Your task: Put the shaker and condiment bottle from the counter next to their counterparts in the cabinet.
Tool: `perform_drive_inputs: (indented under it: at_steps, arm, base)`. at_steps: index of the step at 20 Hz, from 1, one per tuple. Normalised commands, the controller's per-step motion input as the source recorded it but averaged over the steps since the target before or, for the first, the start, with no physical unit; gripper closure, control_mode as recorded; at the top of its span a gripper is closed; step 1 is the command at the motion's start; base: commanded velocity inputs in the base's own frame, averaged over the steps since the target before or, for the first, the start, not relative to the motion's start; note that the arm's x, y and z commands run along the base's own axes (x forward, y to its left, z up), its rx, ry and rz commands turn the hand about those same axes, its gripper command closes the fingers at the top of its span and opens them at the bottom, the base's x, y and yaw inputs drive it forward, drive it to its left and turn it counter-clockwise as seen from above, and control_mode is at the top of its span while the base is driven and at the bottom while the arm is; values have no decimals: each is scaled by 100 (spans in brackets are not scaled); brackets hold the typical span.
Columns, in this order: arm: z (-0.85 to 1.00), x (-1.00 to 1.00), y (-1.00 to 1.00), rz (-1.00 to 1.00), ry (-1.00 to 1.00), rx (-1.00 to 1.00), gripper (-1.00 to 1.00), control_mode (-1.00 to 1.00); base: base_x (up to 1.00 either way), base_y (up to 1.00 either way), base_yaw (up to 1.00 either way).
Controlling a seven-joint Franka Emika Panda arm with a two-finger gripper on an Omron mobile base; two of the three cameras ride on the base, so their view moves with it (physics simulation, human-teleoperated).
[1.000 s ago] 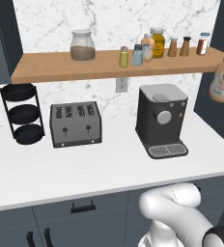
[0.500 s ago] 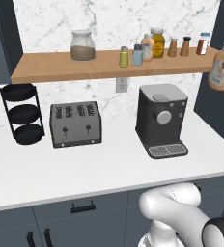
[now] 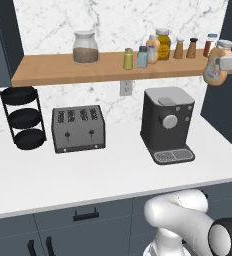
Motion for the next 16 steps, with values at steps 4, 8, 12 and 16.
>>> perform_drive_inputs:
  at_steps: [4, 8, 12, 16]
  arm:
    - [9, 54, 0, 9, 4, 0, 100, -100]
    - [1, 53, 0, 12, 13, 3, 100, -100]
    - [4, 55, 0, 13, 12, 6, 100, -100]
    - [8, 47, -5, 10, 0, 2, 100, -100]
  base:
    - [0, 0, 0]
    - [0, 0, 0]
    - [0, 0, 0]
    - [0, 0, 0]
